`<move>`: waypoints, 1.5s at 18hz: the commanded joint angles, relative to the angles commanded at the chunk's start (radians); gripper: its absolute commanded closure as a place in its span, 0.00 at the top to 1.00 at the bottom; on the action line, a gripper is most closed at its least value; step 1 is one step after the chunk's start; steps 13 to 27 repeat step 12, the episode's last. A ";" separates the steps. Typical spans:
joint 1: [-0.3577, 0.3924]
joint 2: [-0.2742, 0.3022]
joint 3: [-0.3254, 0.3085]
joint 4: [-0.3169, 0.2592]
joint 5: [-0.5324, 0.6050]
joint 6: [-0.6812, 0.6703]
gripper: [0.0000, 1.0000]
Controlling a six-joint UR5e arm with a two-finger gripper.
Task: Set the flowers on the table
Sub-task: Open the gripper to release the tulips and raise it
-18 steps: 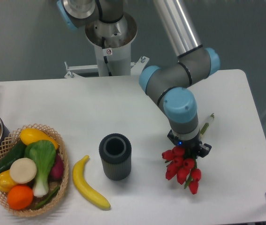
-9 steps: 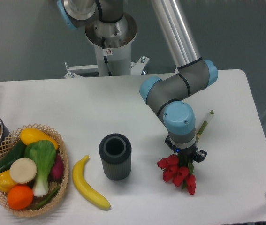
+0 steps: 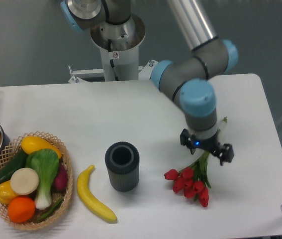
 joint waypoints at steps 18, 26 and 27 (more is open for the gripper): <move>0.187 0.098 0.006 -0.135 -0.224 0.387 1.00; 0.187 0.098 0.006 -0.135 -0.224 0.387 1.00; 0.187 0.098 0.006 -0.135 -0.224 0.387 1.00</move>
